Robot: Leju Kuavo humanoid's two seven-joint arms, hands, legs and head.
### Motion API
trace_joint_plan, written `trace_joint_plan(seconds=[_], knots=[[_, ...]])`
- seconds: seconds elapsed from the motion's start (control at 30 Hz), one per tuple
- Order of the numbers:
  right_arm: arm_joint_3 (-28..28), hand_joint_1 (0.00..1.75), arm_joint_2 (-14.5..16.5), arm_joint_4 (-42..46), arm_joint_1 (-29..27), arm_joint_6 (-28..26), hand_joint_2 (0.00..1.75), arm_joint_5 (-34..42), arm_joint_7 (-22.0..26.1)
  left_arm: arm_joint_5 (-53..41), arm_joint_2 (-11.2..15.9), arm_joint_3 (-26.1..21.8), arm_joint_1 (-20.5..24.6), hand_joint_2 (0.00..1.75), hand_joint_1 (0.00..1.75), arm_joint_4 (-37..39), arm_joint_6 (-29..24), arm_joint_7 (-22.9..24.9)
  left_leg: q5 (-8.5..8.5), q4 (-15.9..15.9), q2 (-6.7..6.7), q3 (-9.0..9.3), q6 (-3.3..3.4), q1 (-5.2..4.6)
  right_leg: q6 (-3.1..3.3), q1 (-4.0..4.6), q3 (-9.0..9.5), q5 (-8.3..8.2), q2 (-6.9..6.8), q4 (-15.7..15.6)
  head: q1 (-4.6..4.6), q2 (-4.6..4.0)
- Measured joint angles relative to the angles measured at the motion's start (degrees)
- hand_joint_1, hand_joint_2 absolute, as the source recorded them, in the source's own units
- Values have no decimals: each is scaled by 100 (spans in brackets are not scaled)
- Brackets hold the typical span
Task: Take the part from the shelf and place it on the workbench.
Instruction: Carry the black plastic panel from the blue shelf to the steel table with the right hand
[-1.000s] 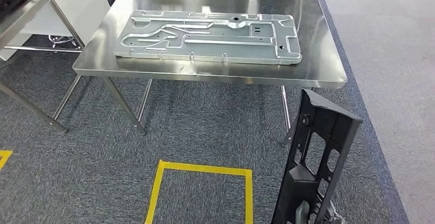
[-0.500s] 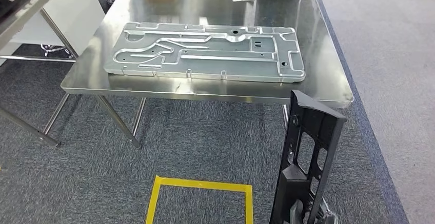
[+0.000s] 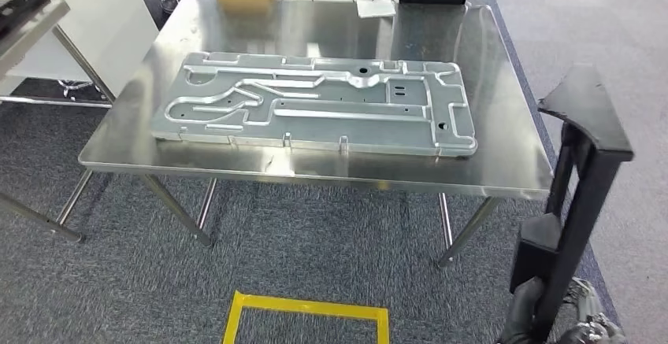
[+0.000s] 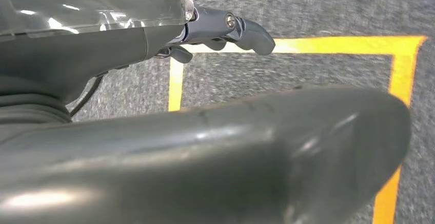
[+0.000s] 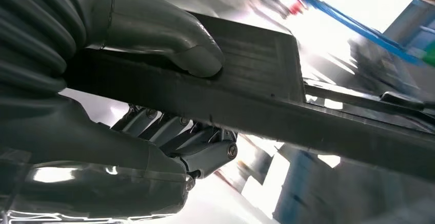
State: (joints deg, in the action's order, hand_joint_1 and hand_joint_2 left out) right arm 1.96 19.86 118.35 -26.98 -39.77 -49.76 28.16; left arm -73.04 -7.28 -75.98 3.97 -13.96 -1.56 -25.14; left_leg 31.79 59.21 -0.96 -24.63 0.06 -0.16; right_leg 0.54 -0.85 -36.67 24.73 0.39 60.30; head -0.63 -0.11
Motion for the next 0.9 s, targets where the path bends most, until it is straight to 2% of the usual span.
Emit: trace_joint_plan(seconds=[0.07,0.1,0.17,0.2,0.23,0.27,0.3,0.33,0.37,0.4,0.43,0.5,0.53,0.57,0.6,0.63,0.67,0.7,0.73,0.77,0.8,0.83,0.87,0.9], knots=[[-159,175,-21,151,307,-24,175,-434,-12,-69,14,60,36,0,0,3,24,4,-54,538,18,-279,-52,13,73,-18,145,64,-1,-69,15,0],[-223,175,-41,189,456,-28,175,-659,-81,-99,19,86,48,0,0,5,32,9,24,874,29,-498,-72,24,97,-20,207,108,-7,-90,21,0],[-333,175,-110,218,755,-31,175,-1198,-302,-152,22,133,57,0,0,11,41,26,404,1396,41,-956,-105,37,116,-19,321,212,-1,-101,28,0],[-375,175,-160,216,894,-31,175,-1504,-451,-177,24,157,52,0,0,15,44,36,575,1477,46,-1116,-108,41,115,-18,386,270,8,-101,29,0],[-403,175,-227,209,1028,-31,175,-1825,-638,-199,26,184,48,0,0,19,46,44,638,1414,49,-1210,-101,42,111,-18,461,331,16,-101,29,0],[-418,175,-314,191,1158,-30,175,-2195,-885,-226,28,210,46,0,0,22,48,50,541,1206,52,-1234,-88,43,102,-17,543,393,21,-101,29,0],[-421,175,-429,155,1294,-29,175,-2617,-1174,-250,32,231,46,0,0,23,49,59,280,889,58,-1210,-66,42,89,-16,622,456,23,-103,30,0],[-428,175,-571,91,1435,-29,175,-3059,-1425,-278,38,249,42,0,0,25,54,69,-96,559,63,-1181,-40,34,71,-11,695,516,24,-99,32,0],[-475,175,-737,-7,1579,-29,175,-3451,-1512,-304,45,267,42,0,0,26,61,80,-387,300,68,-1153,-13,20,41,-5,746,571,33,-101,37,0],[-582,175,-902,-121,1719,-29,175,-3728,-1380,-329,51,288,44,0,0,27,71,92,-600,139,73,-1130,18,4,3,0,781,615,41,-114,41,-1],[-791,175,-1070,-254,1851,-28,175,-3896,-950,-351,57,315,47,0,0,30,85,101,-689,69,71,-1118,51,-8,-44,8,812,630,47,-109,45,-1],[-1370,175,-1444,-520,2075,-26,175,-4000,236,-382,65,369,65,0,0,36,116,106,-669,-3,51,-1011,135,-1,-134,9,846,604,35,-55,46,-1],[-1659,175,-1692,-673,2180,13,175,-4016,723,-398,68,386,70,0,0,40,129,106,-668,-56,33,-943,174,12,-164,7,816,580,20,78,40,-1],[-1864,175,-2014,-830,2323,144,175,-4022,928,-423,72,394,82,0,0,43,132,103,-665,-96,15,-873,208,23,-187,-1,708,600,8,290,32,-1],[-1953,175,-2491,-1026,2551,472,175,-4026,841,-456,80,396,97,0,0,45,123,98,-654,-124,5,-828,230,25,-205,-14,511,685,-4,599,20,-1],[-1920,175,-3072,-1243,2870,949,175,-4027,433,-497,87,396,119,0,0,48,116,85,-631,-130,-4,-804,248,13,-226,-26,261,827,-14,939,8,-1],[-1761,175,-3655,-1475,3287,1466,175,-4029,-224,-530,97,395,148,0,0,50,115,68,-605,-127,-11,-791,258,-3,-251,-33,11,989,-21,1226,-2,0],[-1464,175,-4161,-1752,3767,1882,175,-4032,-1197,-555,107,393,177,0,0,51,120,53,-575,-123,-21,-776,259,-20,-268,-34,-184,1091,-29,1388,-10,0],[-1075,175,-4468,-2024,4223,2067,175,-4040,-2352,-574,111,392,207,0,0,52,130,40,-545,-120,-34,-748,256,-27,-277,-28,-277,1067,-35,1370,-13,0],[-572,175,-4633,-2296,4640,2083,175,-4051,-3651,-591,115,393,233,0,0,52,141,36,-509,-120,-49,-698,248,-26,-265,-19,-265,890,-37,1167,-18,0],[52,175,-4742,-2555,4992,2010,175,-4060,-4932,-608,116,393,249,0,0,52,147,36,-465,-120,-63,-632,235,-18,-237,-13,-175,574,-37,817,-17,-1],[804,175,-4828,-2811,5269,1937,175,-4063,-5938,-622,116,393,253,0,0,55,156,36,-421,-125,-68,-566,218,-11,-210,-8,-85,288,-32,480,-15,-1],[1625,175,-4913,-3073,5521,1886,175,-4061,-6598,-630,119,393,251,0,0,58,167,37,-384,-126,-73,-521,196,-7,-183,6,-26,91,-30,165,-18,-2],[2478,175,-4980,-3332,5721,1848,175,-4055,-6838,-631,124,393,245,0,0,61,178,38,-350,-125,-75,-501,164,-3,-153,21,-2,-40,-32,-15,-16,-2]])
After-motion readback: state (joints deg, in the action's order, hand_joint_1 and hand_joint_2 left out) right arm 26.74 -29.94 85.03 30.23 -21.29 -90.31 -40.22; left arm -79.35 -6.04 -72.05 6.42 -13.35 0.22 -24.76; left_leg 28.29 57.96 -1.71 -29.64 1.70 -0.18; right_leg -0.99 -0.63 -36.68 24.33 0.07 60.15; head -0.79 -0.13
